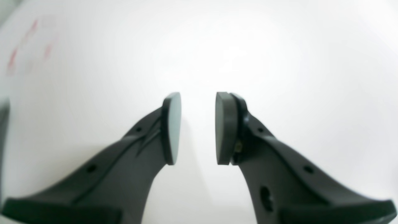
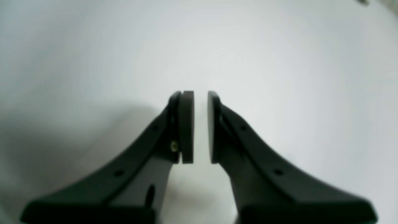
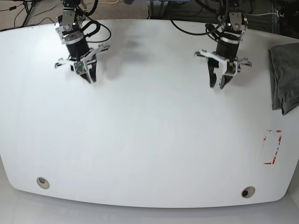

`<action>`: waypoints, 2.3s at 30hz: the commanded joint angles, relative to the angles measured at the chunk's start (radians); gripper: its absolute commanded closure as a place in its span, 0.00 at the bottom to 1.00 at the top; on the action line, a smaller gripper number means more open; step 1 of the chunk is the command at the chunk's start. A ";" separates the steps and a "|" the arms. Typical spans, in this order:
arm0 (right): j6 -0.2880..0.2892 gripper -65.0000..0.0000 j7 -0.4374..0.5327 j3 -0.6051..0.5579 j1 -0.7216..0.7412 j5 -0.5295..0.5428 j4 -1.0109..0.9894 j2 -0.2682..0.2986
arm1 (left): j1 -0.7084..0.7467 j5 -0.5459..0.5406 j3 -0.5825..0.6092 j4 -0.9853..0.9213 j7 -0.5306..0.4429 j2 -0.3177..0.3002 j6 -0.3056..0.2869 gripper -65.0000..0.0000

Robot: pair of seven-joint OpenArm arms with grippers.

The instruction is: Layout the t-shirt on the table in an organized manner, then fold the t-shirt properly

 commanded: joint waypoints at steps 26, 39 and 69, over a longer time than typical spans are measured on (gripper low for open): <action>0.002 0.90 0.035 -0.030 -0.693 0.297 -0.054 0.011 | 0.678 -0.011 0.050 -0.071 -0.030 -0.044 0.005 0.74; 0.000 0.90 0.185 -0.151 -0.449 0.264 -0.561 0.057 | 0.333 -0.005 0.085 -0.654 -0.030 -0.087 0.005 0.74; -0.009 0.90 0.159 -0.167 0.029 0.210 -1.209 0.054 | -0.292 -0.007 0.133 -1.554 -0.030 -0.135 0.052 0.73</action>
